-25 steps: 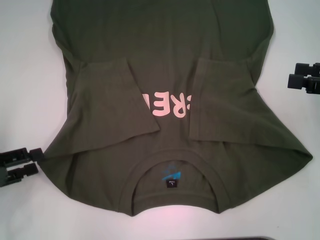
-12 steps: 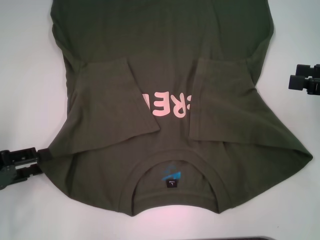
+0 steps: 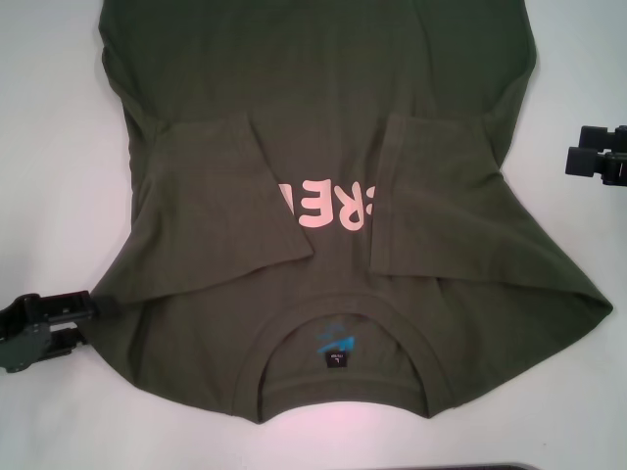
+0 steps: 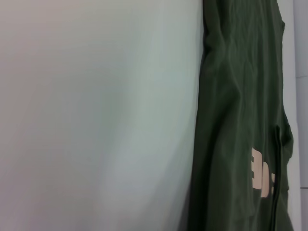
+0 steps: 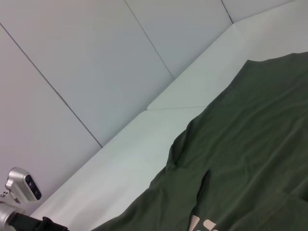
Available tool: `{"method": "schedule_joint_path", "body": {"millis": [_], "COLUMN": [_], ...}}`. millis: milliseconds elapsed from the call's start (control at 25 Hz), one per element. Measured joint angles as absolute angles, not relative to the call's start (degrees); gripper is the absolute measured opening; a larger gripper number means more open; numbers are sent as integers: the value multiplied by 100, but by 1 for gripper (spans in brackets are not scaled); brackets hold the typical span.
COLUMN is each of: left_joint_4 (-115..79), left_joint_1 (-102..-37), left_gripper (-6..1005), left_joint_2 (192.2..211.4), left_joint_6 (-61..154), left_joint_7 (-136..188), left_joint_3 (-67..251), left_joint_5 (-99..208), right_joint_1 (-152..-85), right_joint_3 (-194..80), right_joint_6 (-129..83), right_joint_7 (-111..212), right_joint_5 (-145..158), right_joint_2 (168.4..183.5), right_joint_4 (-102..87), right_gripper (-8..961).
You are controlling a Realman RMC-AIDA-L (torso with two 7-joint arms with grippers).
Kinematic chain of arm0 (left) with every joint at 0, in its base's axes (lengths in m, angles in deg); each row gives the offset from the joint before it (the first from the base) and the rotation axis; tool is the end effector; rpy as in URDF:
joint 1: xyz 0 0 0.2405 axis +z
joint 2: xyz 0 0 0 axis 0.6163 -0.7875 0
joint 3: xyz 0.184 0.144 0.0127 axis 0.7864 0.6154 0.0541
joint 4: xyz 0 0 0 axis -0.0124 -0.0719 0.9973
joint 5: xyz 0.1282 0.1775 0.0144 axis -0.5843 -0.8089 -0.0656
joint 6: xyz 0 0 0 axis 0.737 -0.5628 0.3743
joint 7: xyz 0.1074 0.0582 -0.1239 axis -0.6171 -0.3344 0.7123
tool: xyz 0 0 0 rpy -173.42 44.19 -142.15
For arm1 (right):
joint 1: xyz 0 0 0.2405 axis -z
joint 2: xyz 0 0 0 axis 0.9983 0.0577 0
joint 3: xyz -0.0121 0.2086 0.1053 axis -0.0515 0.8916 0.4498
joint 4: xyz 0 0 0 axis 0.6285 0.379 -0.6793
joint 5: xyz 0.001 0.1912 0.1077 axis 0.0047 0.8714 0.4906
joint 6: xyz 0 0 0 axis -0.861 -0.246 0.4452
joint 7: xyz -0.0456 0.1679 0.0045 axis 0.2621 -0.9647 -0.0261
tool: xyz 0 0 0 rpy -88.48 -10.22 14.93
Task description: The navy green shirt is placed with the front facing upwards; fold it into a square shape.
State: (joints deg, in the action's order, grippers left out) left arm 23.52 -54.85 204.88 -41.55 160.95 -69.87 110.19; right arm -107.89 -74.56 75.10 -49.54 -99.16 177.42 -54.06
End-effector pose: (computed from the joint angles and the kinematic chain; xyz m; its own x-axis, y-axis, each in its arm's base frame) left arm -0.3531 0.2359 0.0058 -0.2191 0.9202 0.3244 0.9606 0.1453 0.2368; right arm 0.2896 0.2878 0.0816 0.5444 -0.6240 -0.5605 -0.7592 -0.6507 -0.0130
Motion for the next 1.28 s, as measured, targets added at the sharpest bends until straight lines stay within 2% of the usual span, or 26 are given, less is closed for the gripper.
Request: {"method": "schedule_joint_path", "body": {"millis": [360, 560, 800, 880, 1040, 1280], "left_joint_4": [2324, 2317, 2320, 2332, 2365, 2377], "left_joint_1": [-5564, -5593, -5603, -5613, -5629, -5694], "left_gripper": [480, 251, 54, 47, 37, 39], "left_joint_2": [20438, 20430, 20430, 20431, 20416, 20405], "left_joint_6": [-4343, -4322, -4329, -4388, -4508, -4521], "left_joint_7": [16245, 16281, 16298, 16281, 16271, 16312], "left_joint_3": [-6970, -6969, -6969, -6969, -6970, -6969], "left_joint_5": [10944, 10820, 10796, 10802, 10801, 10801], "right_joint_1": [-10818, -10833, -10837, -10824, -10824, -10957], "right_joint_3": [-7402, -7388, -7390, -7413, -7437, -7462], "right_joint_6": [7504, 7501, 7518, 7518, 7509, 7536], "right_joint_7": [-5023, -5023, -5030, -5110, -5638, -7067], "right_joint_5": [-9907, -9907, -9930, -9942, -10174, -11360], "right_joint_2": [17742, 17736, 17731, 17696, 17506, 16908], "right_joint_4": [-5400, -5393, -5387, -5387, -5391, -5418], "right_gripper": [858, 858, 858, 858, 857, 857]}}
